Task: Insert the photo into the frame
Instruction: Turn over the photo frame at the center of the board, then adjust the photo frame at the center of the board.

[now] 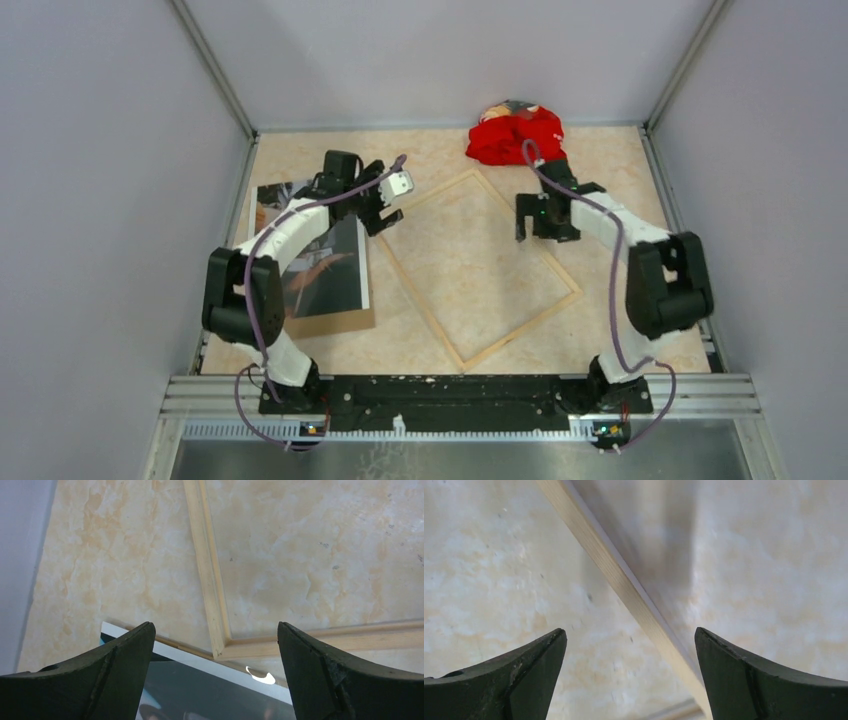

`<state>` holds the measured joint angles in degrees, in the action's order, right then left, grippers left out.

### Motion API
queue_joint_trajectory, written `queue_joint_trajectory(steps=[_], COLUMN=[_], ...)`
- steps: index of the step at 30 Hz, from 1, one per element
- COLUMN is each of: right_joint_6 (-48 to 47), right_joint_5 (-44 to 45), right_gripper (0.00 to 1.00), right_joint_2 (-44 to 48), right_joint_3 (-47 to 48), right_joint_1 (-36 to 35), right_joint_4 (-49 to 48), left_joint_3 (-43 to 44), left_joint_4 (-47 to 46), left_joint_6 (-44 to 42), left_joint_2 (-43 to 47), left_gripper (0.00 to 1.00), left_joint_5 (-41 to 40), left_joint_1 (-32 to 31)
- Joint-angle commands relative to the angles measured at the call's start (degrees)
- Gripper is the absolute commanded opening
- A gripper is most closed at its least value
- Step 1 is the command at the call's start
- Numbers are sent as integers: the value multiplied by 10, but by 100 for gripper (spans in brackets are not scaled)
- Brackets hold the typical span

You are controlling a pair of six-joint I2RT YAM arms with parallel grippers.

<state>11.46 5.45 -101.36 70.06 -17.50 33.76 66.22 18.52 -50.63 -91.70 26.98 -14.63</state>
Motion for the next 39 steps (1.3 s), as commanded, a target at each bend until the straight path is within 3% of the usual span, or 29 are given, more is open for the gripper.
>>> queue_joint_trajectory(steps=[1, 8, 17, 23, 28, 39], right_joint_6=[179, 300, 368, 392, 379, 288], right_joint_5=[-37, -29, -36, -54, -20, 3], right_gripper=[99, 99, 99, 99, 98, 95], right_joint_2=[196, 383, 425, 381, 308, 172], right_joint_3=[-119, -257, -334, -371, -324, -226], right_joint_1=[16, 14, -43, -46, -36, 114], right_joint_4=[5, 66, 90, 15, -21, -67], left_joint_3=[65, 197, 279, 277, 277, 242], left_joint_4=[-61, -50, -23, -12, 3, 66], left_joint_6=[64, 119, 143, 138, 138, 120], left_joint_2=[-69, -197, -294, -311, -323, -302], left_gripper=[97, 95, 92, 90, 87, 81], left_joint_5=[-11, -14, -33, -29, -42, -2], left_joint_1=[2, -4, -13, -18, -28, -51])
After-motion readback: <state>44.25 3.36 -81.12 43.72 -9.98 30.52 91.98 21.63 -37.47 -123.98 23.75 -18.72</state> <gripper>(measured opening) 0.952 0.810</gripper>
